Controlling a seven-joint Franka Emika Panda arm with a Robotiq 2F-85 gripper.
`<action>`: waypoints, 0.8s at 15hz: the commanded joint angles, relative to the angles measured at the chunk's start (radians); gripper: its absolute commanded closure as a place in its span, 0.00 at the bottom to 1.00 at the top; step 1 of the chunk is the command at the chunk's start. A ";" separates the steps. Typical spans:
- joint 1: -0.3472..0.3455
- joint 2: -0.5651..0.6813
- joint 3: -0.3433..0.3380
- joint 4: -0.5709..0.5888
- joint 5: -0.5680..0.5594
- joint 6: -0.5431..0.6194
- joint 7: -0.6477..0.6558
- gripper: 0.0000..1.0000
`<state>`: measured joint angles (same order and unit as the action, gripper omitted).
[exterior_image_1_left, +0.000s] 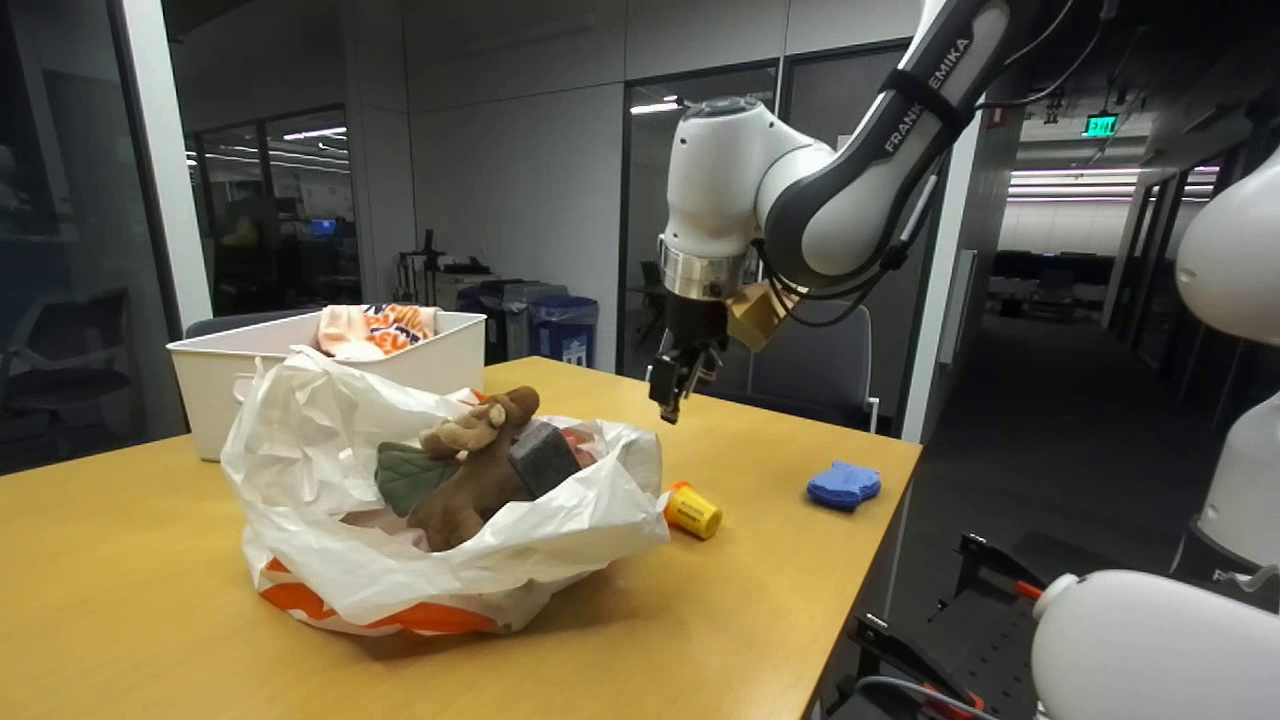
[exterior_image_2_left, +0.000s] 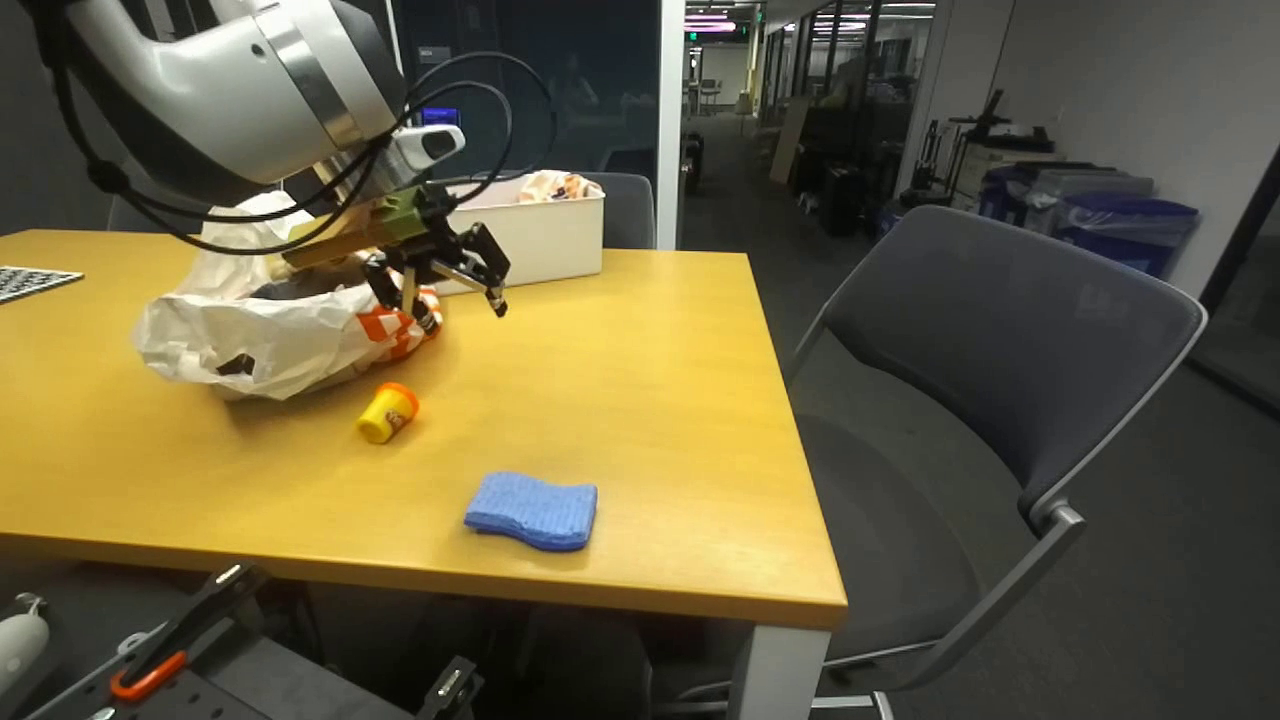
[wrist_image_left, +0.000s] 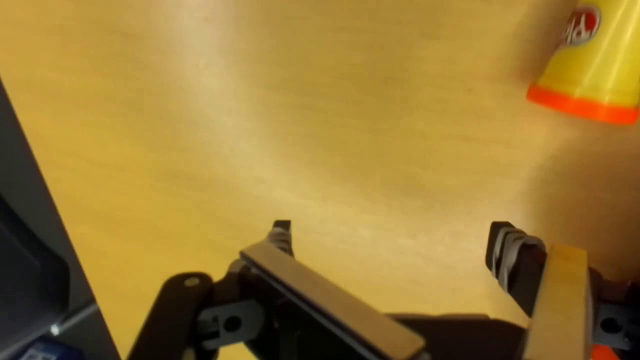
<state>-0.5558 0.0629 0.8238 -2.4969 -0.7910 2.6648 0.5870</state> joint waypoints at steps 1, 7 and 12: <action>0.199 0.003 -0.173 -0.062 0.257 -0.024 -0.119 0.00; 0.502 0.008 -0.419 -0.093 0.707 0.004 -0.432 0.00; 0.610 0.014 -0.503 -0.087 0.919 -0.021 -0.599 0.00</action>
<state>-0.0037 0.0897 0.3709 -2.5819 0.0363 2.6544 0.0772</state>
